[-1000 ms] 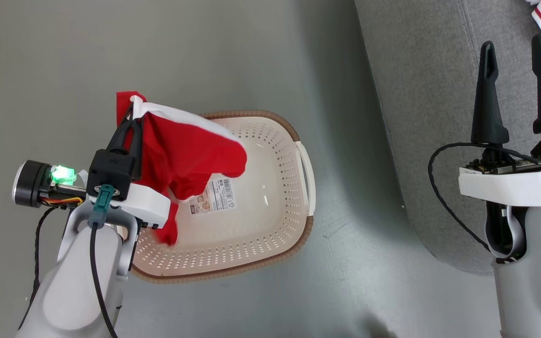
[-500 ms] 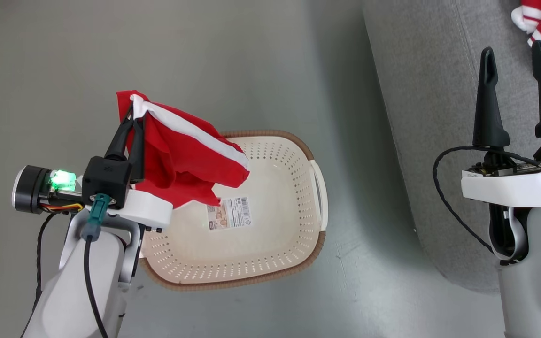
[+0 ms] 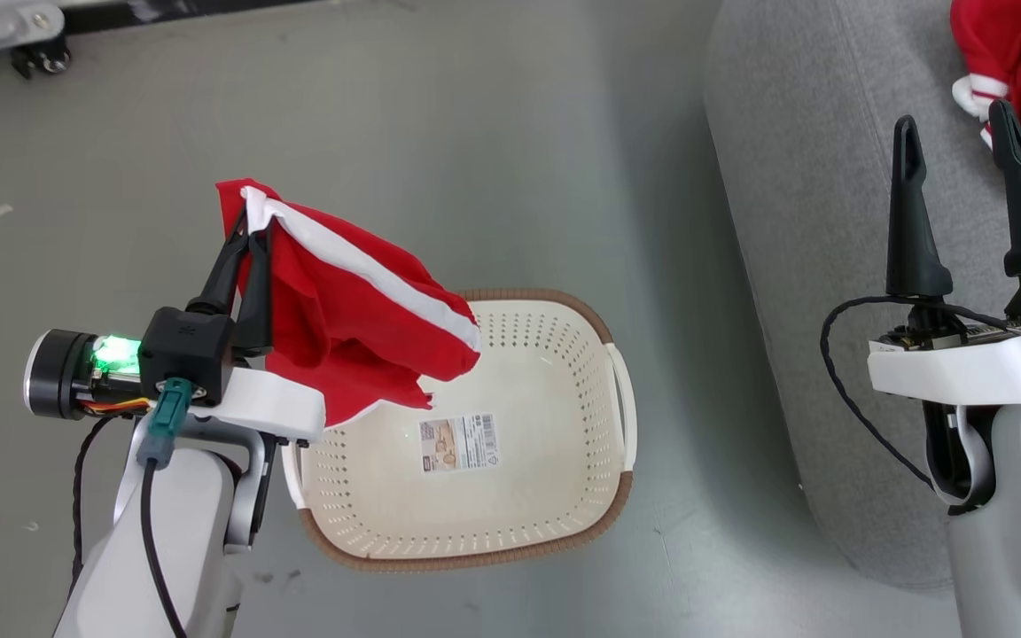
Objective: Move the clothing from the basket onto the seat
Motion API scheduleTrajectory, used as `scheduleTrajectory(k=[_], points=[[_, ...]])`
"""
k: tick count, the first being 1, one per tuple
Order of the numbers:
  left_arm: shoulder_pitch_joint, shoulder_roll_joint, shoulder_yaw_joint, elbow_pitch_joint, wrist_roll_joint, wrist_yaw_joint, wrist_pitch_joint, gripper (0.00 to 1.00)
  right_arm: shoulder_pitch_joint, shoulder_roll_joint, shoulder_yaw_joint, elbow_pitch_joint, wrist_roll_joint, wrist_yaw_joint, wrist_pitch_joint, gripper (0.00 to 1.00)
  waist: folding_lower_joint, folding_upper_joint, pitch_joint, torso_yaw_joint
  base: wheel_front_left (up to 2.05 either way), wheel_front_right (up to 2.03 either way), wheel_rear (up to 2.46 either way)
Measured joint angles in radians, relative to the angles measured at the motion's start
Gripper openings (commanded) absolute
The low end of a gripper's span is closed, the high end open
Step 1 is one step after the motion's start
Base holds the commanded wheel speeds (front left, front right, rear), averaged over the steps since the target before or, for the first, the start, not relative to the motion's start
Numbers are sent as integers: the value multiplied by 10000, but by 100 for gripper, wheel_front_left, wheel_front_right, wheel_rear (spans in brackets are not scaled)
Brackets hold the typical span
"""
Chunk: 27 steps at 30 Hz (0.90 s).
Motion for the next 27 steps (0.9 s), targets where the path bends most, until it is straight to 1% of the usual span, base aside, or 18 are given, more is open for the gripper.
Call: scheduleTrajectory(k=[10,17,27], points=[[211,-52,109,-115,-221,-19,0,0,197,-219,311,215,-86,0,0,100,0,0,-749,273,0,0,0],[396,-33,219,-113,-378,-36,0,0,412,-495,633,330,-94,0,0,100,0,0,-1380,475,0,0,0],[721,69,165,-17,-401,-384,0,0,793,-627,915,575,-82,0,0,100,0,0,-2186,687,0,0,0]])
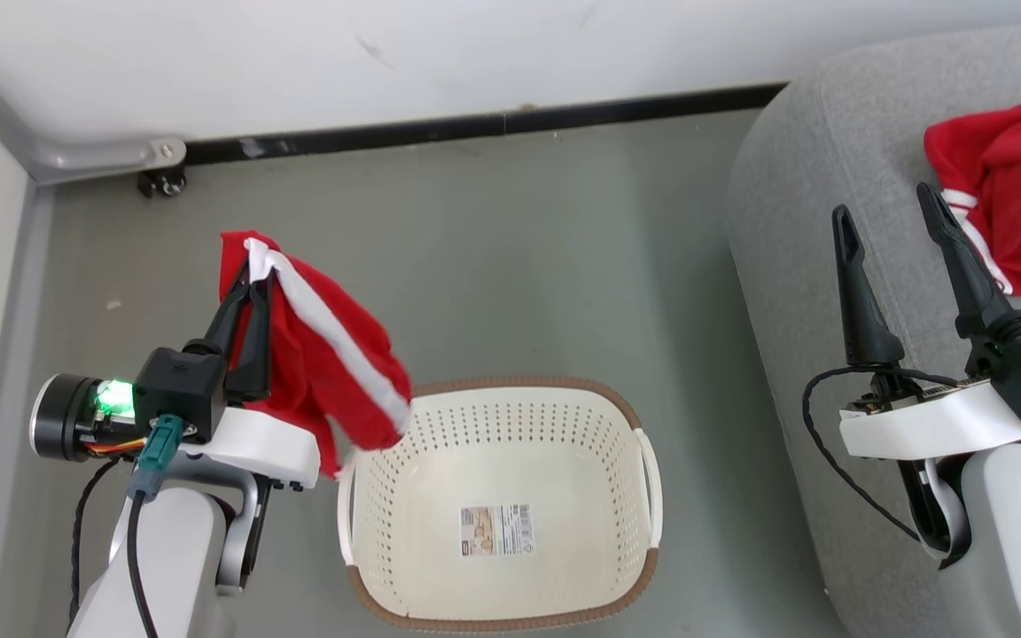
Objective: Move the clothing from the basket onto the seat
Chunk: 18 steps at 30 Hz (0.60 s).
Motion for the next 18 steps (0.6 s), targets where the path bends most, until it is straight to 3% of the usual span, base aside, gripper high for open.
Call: scheduleTrajectory(k=[10,18], points=[[80,50,-52,303,-161,-201,0,0,416,-192,349,75,100,0,4,100,0,0,-782,144,0,0,0],[81,58,-267,529,-240,-443,19,0,482,-380,1264,73,407,0,136,100,0,0,-1348,229,0,0,0]])
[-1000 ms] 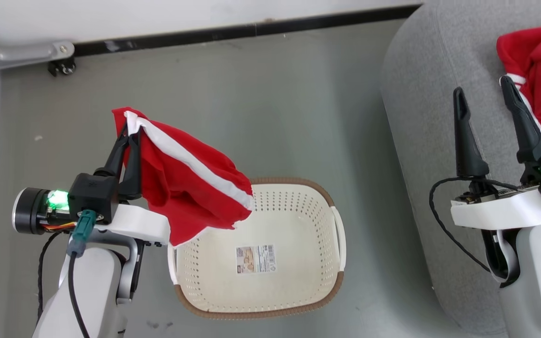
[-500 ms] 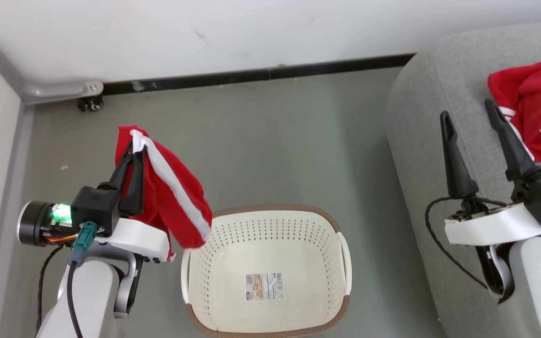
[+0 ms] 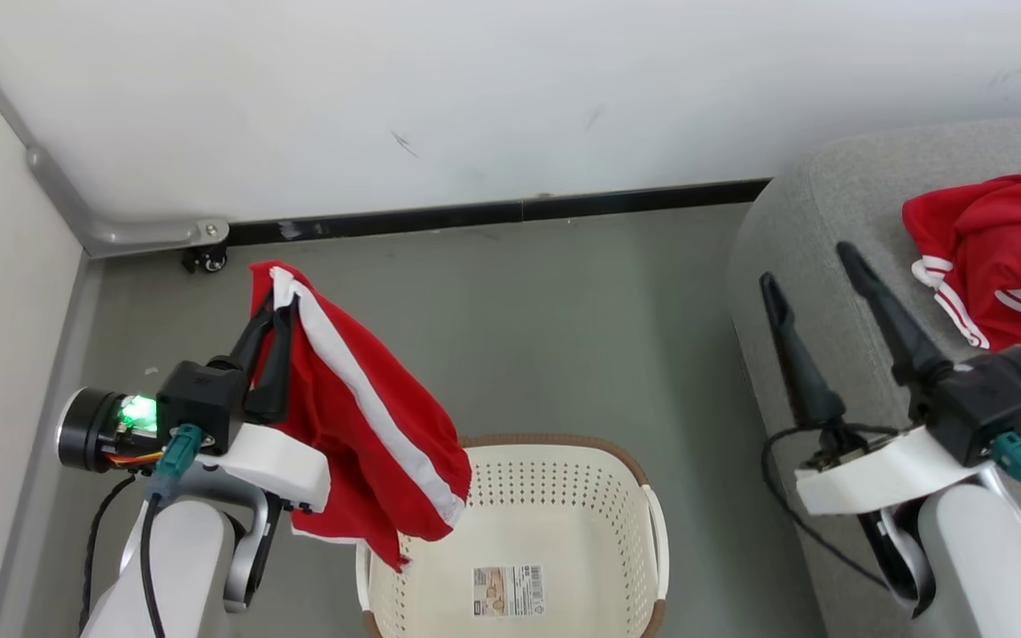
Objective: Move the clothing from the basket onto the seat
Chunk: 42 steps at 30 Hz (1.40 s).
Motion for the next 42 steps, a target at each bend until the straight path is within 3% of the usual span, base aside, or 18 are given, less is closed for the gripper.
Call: scheduleTrajectory(k=[6,24,34,42], points=[[-2,219,-364,98,198,-353,119,0,283,-173,562,12,184,0,184,100,0,0,-357,45,0,0,0],[-546,157,-876,21,109,-1312,454,0,297,-1030,2938,-198,1258,0,1104,100,0,0,-892,-12,0,0,0],[-1162,46,-1283,-435,140,-1584,571,0,175,-1624,4859,-639,2130,0,1641,100,0,0,-886,-74,0,0,0],[-1680,-165,-1553,-817,198,-1676,631,0,-489,-1992,5590,-698,2362,0,1856,100,0,0,-832,-64,0,0,0]])
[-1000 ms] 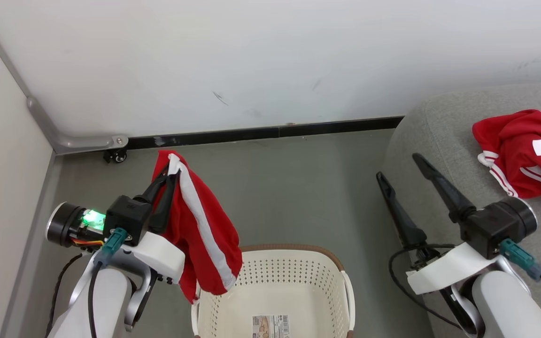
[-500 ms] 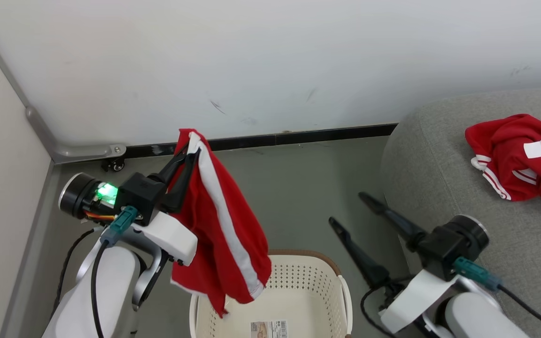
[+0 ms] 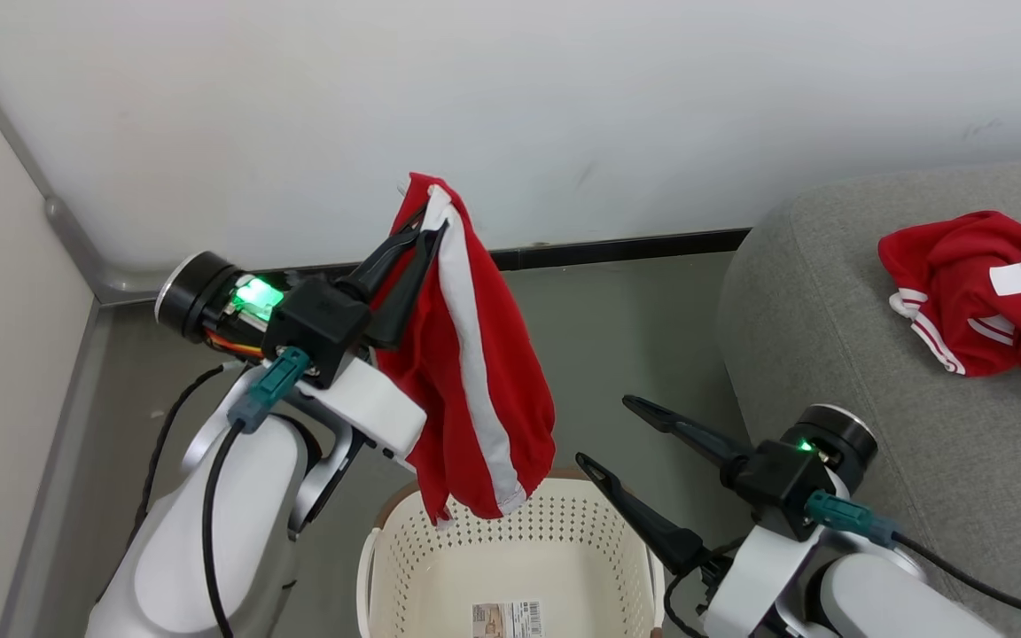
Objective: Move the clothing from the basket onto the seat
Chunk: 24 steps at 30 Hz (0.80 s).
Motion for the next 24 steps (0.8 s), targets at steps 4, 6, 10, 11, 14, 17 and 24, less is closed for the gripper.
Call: scheduleTrajectory(k=[4,6,10,11,14,17,24], points=[[-289,-59,-169,-205,4,-82,136,0,-230,-190,188,19,67,0,65,100,0,0,23,12,0,0,0],[-441,-121,-247,-345,54,-84,161,0,-357,-313,217,27,65,0,65,100,0,0,35,15,0,0,0],[-686,-268,-384,-568,84,-171,163,0,-544,-453,244,98,65,0,65,100,0,0,61,18,0,0,0],[-720,-272,-426,-621,84,-171,163,0,-577,-474,263,125,65,0,65,100,0,0,66,20,0,0,0],[-812,-284,-537,-811,94,-174,171,0,-731,-575,274,263,75,0,65,100,0,0,83,30,0,0,0],[-812,-330,-708,-1028,96,-259,173,0,-947,-711,267,357,75,0,61,100,0,0,103,59,0,0,0],[-895,-464,-986,-1551,92,-330,148,0,-1311,-838,355,506,194,0,44,100,0,0,122,159,0,0,0]])
